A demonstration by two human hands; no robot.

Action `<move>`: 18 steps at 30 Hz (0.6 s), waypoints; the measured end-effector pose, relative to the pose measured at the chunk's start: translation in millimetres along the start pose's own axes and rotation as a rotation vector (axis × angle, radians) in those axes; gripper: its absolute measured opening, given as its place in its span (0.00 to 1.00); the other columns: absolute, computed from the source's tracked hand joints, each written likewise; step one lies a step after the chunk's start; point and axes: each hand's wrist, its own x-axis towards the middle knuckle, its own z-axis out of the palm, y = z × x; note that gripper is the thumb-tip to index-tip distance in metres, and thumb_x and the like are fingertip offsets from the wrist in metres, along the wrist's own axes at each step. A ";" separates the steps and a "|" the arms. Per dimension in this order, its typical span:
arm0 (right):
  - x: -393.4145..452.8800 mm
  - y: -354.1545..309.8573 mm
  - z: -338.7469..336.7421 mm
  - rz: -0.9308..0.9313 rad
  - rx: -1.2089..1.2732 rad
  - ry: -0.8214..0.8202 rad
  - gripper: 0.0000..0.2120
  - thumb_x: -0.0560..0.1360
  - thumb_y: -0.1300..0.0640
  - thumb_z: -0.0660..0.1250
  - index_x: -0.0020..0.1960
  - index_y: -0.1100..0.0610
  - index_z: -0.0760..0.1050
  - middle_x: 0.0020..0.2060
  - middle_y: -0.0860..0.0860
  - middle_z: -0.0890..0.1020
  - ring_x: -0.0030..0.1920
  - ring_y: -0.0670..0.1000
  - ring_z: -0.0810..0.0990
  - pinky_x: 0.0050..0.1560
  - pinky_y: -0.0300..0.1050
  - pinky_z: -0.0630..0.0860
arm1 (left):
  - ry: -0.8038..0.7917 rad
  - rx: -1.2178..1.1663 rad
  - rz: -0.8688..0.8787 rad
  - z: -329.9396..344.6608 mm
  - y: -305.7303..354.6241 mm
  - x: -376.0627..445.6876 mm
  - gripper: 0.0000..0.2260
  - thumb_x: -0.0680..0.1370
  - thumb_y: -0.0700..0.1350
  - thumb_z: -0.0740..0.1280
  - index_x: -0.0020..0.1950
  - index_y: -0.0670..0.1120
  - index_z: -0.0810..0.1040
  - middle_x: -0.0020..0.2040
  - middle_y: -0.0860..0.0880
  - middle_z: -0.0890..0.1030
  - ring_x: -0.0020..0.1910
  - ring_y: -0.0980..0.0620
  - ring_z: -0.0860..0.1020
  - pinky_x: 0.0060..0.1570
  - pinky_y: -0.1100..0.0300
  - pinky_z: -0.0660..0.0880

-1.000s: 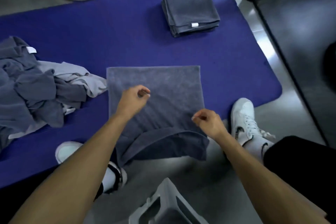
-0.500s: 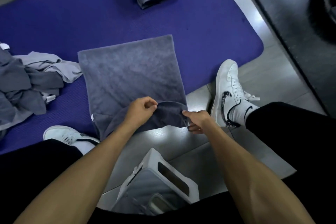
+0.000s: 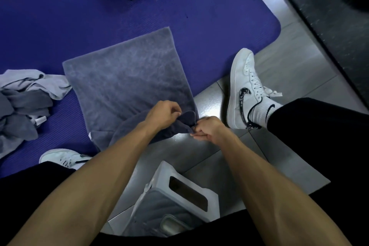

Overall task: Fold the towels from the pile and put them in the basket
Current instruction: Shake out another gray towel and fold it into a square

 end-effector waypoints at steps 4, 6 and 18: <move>-8.7 4.1 -11.2 -0.060 0.101 0.006 0.14 0.73 0.75 0.66 0.54 0.62 0.74 0.41 0.58 0.82 0.43 0.54 0.83 0.46 0.46 0.82 | -0.058 0.074 0.089 2.0 -9.1 -7.6 0.14 0.76 0.50 0.71 0.61 0.51 0.80 0.56 0.49 0.78 0.51 0.51 0.77 0.55 0.52 0.76; -14.8 6.0 -18.4 -0.094 0.105 -0.004 0.17 0.72 0.77 0.65 0.59 0.65 0.74 0.47 0.59 0.82 0.49 0.56 0.83 0.39 0.42 0.81 | -0.048 0.110 0.112 5.3 -6.8 -8.6 0.19 0.76 0.53 0.71 0.66 0.53 0.77 0.58 0.49 0.77 0.56 0.49 0.77 0.57 0.51 0.75; -23.1 37.0 -16.3 -0.074 0.027 0.035 0.08 0.79 0.69 0.63 0.47 0.57 0.73 0.44 0.57 0.83 0.38 0.52 0.83 0.40 0.46 0.82 | 0.008 0.087 -0.007 9.9 5.5 7.6 0.05 0.78 0.47 0.68 0.52 0.52 0.83 0.52 0.51 0.84 0.56 0.48 0.78 0.63 0.50 0.69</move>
